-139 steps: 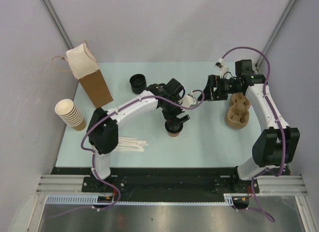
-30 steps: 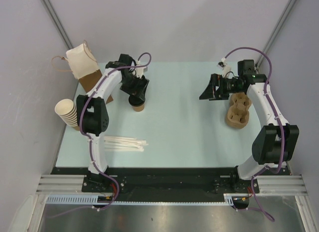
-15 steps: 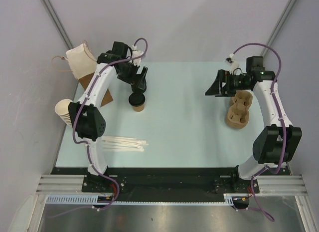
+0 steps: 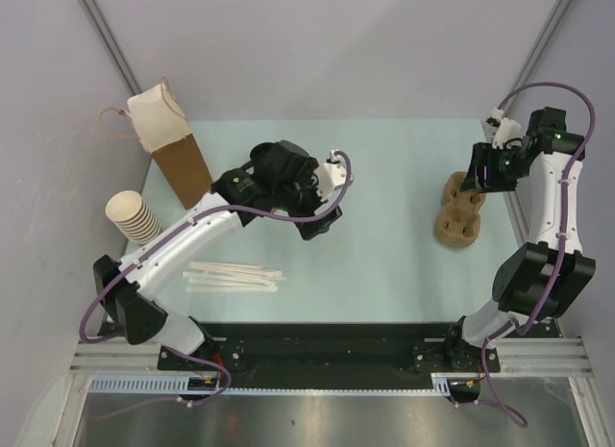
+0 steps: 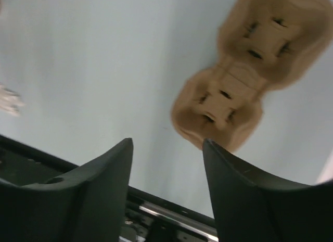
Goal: Pack the takeout coffee
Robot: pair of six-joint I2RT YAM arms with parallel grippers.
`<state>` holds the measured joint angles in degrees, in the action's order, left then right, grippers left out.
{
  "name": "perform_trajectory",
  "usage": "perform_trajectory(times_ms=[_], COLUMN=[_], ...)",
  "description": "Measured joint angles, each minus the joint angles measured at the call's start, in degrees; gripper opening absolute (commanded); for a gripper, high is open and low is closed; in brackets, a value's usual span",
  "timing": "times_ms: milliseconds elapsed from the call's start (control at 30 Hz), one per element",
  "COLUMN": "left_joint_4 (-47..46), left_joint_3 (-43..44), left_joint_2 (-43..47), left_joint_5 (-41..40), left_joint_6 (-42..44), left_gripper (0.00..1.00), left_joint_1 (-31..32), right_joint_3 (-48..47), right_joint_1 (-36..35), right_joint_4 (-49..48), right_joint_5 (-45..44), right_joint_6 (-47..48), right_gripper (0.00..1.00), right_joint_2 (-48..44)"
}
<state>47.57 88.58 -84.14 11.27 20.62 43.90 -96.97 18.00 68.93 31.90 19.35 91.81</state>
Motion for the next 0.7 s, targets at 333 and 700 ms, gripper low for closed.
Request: perform_trajectory(times_ms=[333,700], left_joint_4=[-5.2,-9.0], left_joint_3=[-6.6,-8.0], left_joint_2=[-3.8,-3.8], left_joint_5=[3.1,4.1], left_joint_6=[-1.8,-2.7], left_gripper=[1.0,1.0], left_joint_1=[2.4,2.5], right_joint_3=[0.7,2.4], right_joint_1=[2.3,3.6], right_joint_4=[-0.2,-4.0], right_joint_5=[-16.9,-17.9], right_joint_6=[1.7,-1.2], right_gripper=[0.48,0.37], right_joint_2=[3.5,12.6])
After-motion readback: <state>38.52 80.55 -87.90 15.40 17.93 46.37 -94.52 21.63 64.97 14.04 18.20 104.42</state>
